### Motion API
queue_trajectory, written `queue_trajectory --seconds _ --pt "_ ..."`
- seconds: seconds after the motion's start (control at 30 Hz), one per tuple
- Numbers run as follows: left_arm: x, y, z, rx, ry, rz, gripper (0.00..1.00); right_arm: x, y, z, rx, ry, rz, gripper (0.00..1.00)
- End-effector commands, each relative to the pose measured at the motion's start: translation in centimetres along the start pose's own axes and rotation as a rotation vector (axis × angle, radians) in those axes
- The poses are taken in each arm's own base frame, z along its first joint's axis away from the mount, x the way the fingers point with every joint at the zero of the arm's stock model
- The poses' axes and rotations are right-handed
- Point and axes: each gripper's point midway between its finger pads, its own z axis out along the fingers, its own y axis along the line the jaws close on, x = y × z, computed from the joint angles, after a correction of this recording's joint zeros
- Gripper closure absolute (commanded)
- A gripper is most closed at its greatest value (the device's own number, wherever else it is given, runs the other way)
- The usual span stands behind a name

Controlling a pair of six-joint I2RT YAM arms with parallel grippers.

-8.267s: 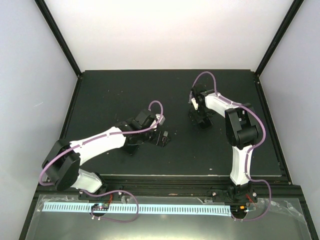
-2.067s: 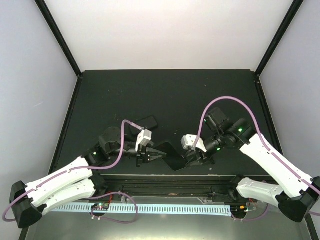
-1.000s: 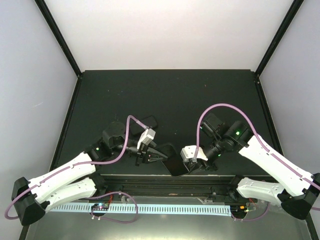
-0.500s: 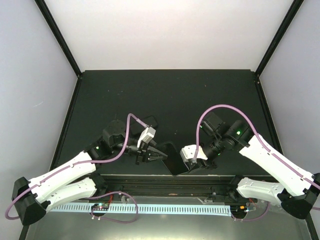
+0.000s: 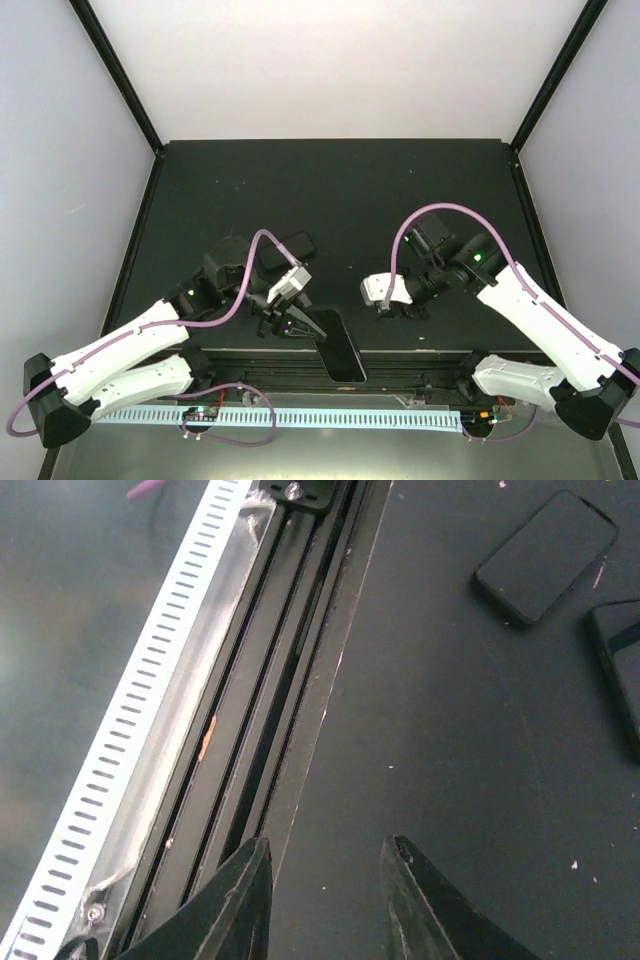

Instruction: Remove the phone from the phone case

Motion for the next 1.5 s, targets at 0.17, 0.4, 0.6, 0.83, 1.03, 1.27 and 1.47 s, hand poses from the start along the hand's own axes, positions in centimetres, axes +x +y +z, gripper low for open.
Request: queue_trajectory --seconds 0.17,0.4,0.6,0.83,1.03,1.27,1.47 --pt "-1.8 3.0 -2.7 -0.203 -0.096 0.063 0.98 -2.9 -2.9 -1.3 0.117 -0.259 0.215 0.61" --pt "-3.8 7.9 -6.3 -0.468 -0.196 0.055 0.98 -3.1 -2.5 -1.1 0.094 -0.307 0.278 0.56" --pt "-3.5 9.0 -6.8 -0.51 -0.139 0.109 0.99 -0.8 -2.2 1.3 0.078 -0.249 0.206 0.59" --pt "-2.5 8.1 -6.3 -0.446 -0.116 0.123 0.98 -0.6 -2.2 2.6 0.006 -0.257 0.212 0.65" --pt "-1.9 7.3 -5.9 -0.385 -0.109 0.128 0.98 -0.7 -2.3 2.7 0.002 -0.261 0.222 0.66" --pt "-1.6 7.6 -5.9 -0.391 -0.104 0.122 0.98 -1.3 -1.1 2.3 -0.058 -0.291 0.213 0.66" --pt "-1.3 7.0 -5.5 -0.344 -0.095 0.137 0.98 -1.8 -0.8 2.0 -0.087 -0.303 0.218 0.69"
